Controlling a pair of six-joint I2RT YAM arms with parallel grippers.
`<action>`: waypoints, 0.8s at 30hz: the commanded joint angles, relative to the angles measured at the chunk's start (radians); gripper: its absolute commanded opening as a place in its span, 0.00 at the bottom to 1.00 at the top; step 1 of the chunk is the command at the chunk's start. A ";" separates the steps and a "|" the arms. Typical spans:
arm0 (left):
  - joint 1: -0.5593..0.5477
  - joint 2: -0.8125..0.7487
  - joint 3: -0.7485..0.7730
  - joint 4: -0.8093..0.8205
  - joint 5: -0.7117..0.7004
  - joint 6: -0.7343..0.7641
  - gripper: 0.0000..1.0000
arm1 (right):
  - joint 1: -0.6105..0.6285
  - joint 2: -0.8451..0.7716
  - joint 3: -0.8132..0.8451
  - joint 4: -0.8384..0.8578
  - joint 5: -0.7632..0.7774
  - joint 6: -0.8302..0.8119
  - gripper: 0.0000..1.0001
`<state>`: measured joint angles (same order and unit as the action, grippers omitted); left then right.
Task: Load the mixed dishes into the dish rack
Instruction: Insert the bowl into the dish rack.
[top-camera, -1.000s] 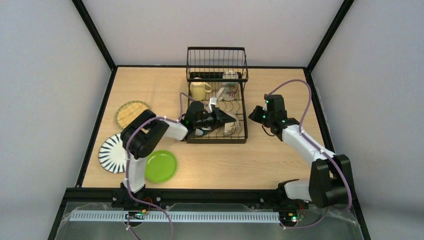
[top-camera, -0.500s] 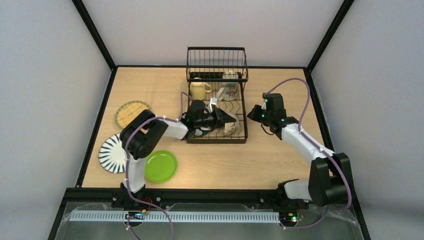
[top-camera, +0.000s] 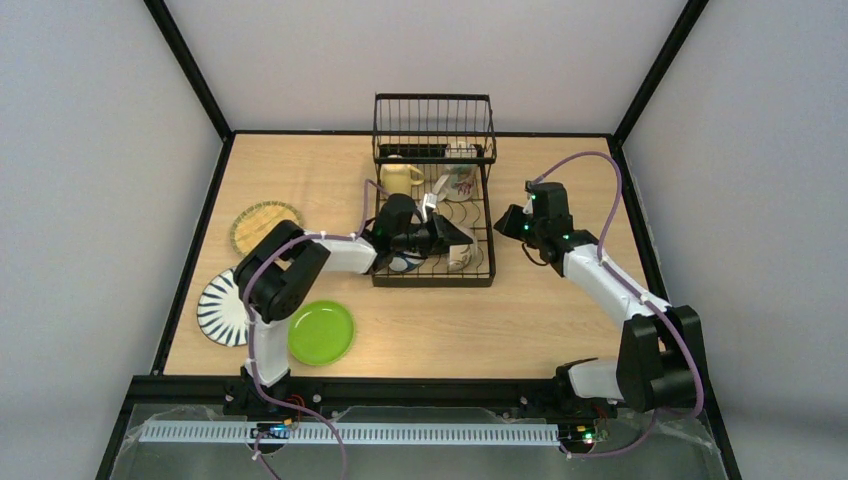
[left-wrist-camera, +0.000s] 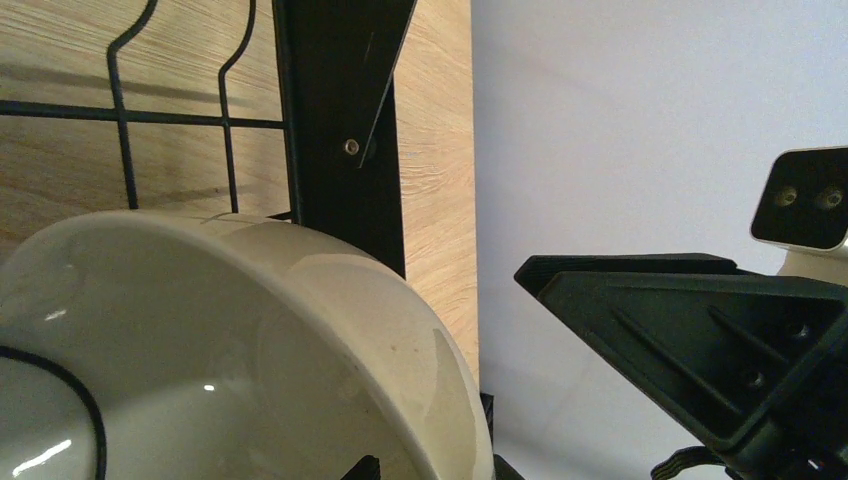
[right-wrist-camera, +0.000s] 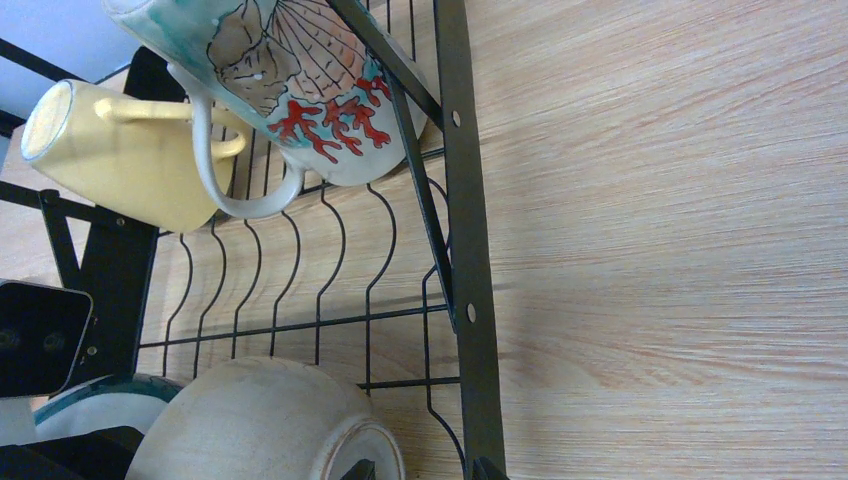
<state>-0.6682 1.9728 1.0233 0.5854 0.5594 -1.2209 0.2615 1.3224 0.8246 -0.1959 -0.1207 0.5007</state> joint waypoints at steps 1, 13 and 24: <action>-0.002 -0.008 -0.009 -0.171 -0.036 0.047 0.56 | 0.003 0.006 0.025 0.004 -0.003 -0.007 0.54; -0.002 -0.048 0.012 -0.331 -0.088 0.102 0.60 | 0.004 0.002 0.022 0.008 -0.010 0.000 0.54; -0.002 -0.074 0.060 -0.486 -0.146 0.174 0.60 | 0.011 -0.006 0.016 0.008 -0.011 0.003 0.54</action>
<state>-0.6743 1.9057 1.0882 0.2993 0.4873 -1.0992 0.2634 1.3224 0.8268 -0.1955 -0.1284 0.5014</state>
